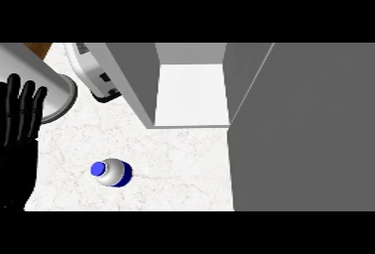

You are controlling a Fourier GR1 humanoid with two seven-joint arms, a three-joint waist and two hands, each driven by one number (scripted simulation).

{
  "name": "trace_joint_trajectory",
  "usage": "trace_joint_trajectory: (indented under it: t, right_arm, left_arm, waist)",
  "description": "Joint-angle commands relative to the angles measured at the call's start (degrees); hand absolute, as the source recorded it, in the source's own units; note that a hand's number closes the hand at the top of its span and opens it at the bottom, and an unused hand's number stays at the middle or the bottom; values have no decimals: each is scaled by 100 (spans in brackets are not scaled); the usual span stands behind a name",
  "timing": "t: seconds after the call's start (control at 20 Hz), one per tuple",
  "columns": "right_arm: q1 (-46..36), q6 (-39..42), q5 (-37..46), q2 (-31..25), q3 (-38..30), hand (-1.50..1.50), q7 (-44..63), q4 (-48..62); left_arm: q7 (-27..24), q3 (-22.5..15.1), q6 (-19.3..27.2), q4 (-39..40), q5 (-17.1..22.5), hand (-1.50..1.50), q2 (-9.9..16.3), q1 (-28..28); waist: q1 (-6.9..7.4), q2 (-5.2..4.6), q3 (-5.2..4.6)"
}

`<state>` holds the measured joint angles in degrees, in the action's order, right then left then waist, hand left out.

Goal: Pick up the bottled water, place it into the cabinet and close the cabinet

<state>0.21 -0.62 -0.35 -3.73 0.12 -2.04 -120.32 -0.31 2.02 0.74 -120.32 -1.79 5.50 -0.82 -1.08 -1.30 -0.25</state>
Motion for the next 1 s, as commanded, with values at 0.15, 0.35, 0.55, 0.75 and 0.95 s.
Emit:
trace_joint_trajectory:
  t: [0.15,0.35,0.55,0.75,0.95]
  right_arm:
    - [487,338,104,-222,174,-150,-86,-378]
    - [892,495,-1097,336,581,-150,785,-95]
    - [1421,572,-1550,247,620,-150,1259,-631]
    - [2341,1065,-1832,141,589,-150,726,-807]
    - [2165,1009,-2130,1,295,-150,1109,-1015]
  left_arm:
    - [-49,-1031,-1080,-501,676,-150,70,277]
    - [1034,-1499,-1098,174,1696,-150,-352,1163]
    - [1619,-1283,-1281,-419,2444,-150,10,1636]
    - [1554,-1161,-1532,-867,2809,-150,240,2422]
    - [922,-1032,-2248,-950,2965,-150,401,3323]
  waist:
    - [38,166,23]
    - [43,80,31]
    - [90,154,25]
    - [92,151,27]
    - [136,146,24]
